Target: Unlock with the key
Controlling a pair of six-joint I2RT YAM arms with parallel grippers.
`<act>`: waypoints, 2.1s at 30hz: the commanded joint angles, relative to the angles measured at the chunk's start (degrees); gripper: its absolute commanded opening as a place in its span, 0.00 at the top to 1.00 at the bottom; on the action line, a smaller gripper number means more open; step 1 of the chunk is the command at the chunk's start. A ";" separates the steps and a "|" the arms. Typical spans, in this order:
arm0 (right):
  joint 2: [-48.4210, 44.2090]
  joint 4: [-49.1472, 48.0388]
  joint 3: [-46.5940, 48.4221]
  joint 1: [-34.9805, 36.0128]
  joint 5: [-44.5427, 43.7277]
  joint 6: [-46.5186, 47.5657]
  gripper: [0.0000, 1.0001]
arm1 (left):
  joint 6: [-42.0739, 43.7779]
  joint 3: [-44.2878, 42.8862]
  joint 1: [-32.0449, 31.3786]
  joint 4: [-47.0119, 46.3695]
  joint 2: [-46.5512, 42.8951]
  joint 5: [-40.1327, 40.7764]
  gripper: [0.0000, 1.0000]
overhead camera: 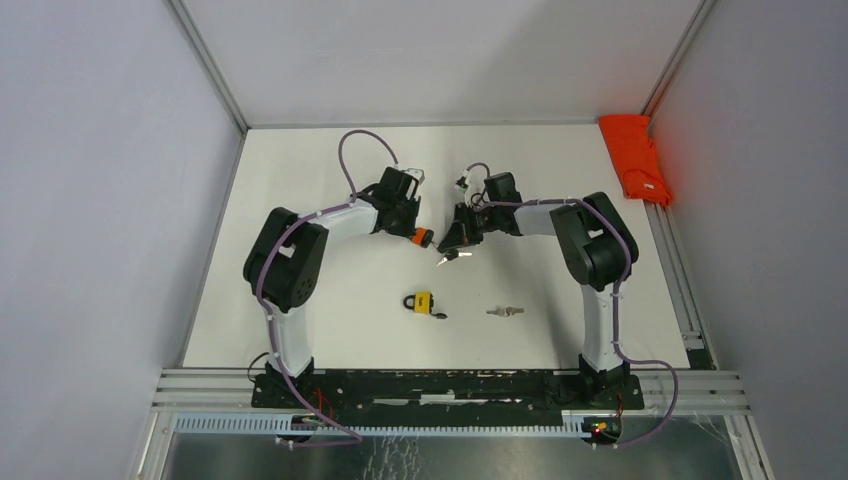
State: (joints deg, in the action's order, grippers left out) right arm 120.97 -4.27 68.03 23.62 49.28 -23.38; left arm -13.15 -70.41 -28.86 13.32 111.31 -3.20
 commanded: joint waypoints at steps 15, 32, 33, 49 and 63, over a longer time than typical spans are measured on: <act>-0.94 -9.04 -1.76 0.19 3.28 -4.41 1.00 | 2.86 3.00 -0.37 -0.13 0.19 -3.57 0.98; -0.19 -10.16 -0.19 0.14 3.63 -5.57 1.00 | 3.56 3.35 -1.03 -0.89 -0.17 -5.33 0.98; -0.56 -10.01 -0.24 0.13 3.55 -5.46 1.00 | 3.60 3.35 -1.03 -0.85 -0.21 -5.32 0.98; 1.81 -6.43 1.59 -0.15 1.96 -3.41 1.00 | 4.86 3.85 -2.08 -1.77 -1.54 -6.68 0.98; 5.68 -5.30 5.10 -0.38 3.11 -6.80 1.00 | 6.15 4.58 -3.25 -3.91 -1.66 -8.87 0.98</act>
State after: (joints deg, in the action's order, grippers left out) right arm 124.92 -5.91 70.48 22.59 54.83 -28.80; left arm -8.69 -67.33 -28.86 8.45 110.08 -4.82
